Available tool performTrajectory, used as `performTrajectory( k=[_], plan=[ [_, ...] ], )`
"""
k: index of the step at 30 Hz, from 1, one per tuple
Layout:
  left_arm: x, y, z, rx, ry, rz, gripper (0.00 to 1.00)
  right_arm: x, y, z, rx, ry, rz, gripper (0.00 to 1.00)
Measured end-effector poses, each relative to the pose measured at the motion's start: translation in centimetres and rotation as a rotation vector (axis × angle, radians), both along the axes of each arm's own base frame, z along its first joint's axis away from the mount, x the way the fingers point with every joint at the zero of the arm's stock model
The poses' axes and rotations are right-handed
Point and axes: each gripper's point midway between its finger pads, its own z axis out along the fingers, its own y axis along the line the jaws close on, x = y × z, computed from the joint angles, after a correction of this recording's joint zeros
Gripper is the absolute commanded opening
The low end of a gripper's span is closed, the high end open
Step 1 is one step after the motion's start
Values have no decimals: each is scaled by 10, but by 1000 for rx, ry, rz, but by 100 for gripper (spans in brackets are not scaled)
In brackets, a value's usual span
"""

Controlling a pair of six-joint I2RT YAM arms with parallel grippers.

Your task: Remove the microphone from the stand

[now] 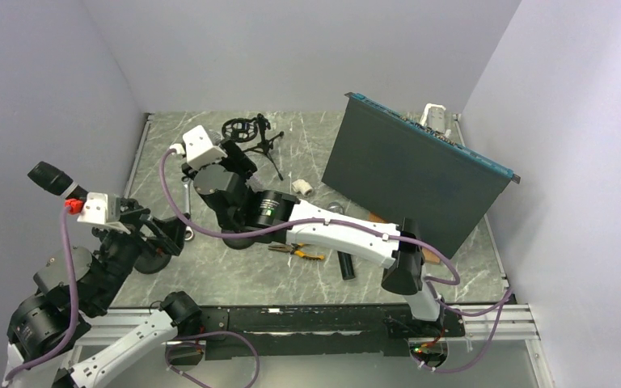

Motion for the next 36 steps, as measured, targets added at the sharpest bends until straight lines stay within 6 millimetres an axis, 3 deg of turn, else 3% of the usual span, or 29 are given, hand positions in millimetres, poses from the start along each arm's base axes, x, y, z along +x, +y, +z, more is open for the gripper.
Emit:
performTrajectory(
  k=[3,11,21,26,36],
  plan=[
    [-2,-1,-10,8,7,-13,99,4,-1,6,7,-17,-3,30],
    [-1,-22,-32,-33,31,-90,99,13,-4,5,36,2,110,0],
    [15,-44,-44,-18,33,-119,99,10,-23,6,79,78,489,0],
    [32,-68,-55,53,-28,-186,99,11,-20,6,114,117,618,0],
    [81,-100,-61,296,-40,-202,97,-9,-10,8,152,156,751,0]
  ],
)
